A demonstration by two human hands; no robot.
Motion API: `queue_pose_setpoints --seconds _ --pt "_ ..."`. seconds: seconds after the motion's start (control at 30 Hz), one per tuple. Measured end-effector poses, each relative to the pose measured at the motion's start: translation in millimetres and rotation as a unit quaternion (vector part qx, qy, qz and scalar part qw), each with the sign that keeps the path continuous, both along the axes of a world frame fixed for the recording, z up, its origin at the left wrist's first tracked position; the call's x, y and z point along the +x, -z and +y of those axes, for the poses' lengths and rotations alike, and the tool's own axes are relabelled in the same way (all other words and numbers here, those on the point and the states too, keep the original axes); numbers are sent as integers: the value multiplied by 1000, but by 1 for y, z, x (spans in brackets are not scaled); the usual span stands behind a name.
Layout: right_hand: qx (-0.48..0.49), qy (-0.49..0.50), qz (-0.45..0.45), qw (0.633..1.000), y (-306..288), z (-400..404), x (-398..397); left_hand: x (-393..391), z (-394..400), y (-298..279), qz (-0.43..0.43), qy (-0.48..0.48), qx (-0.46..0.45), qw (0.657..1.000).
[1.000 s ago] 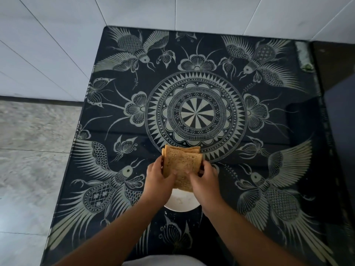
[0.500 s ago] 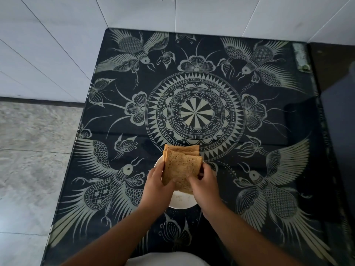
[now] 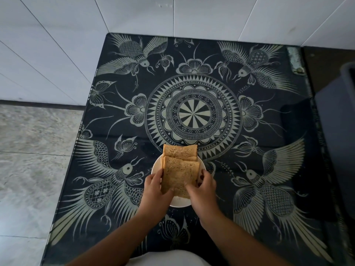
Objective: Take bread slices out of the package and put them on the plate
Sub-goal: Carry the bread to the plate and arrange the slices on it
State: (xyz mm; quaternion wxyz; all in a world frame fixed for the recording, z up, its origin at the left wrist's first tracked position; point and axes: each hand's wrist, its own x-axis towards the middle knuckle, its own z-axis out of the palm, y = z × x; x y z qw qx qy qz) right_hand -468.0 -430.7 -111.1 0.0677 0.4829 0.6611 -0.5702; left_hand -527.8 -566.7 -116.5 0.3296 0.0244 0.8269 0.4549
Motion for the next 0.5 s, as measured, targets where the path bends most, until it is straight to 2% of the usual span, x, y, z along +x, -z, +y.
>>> queue_pose_setpoints --seconds 0.3,0.5 --pt "29 -65 -7 997 -5 -16 19 19 -12 1 11 -10 -4 1000" --pt "32 -106 -31 993 -5 -17 23 17 -18 1 1 27 -12 1000"
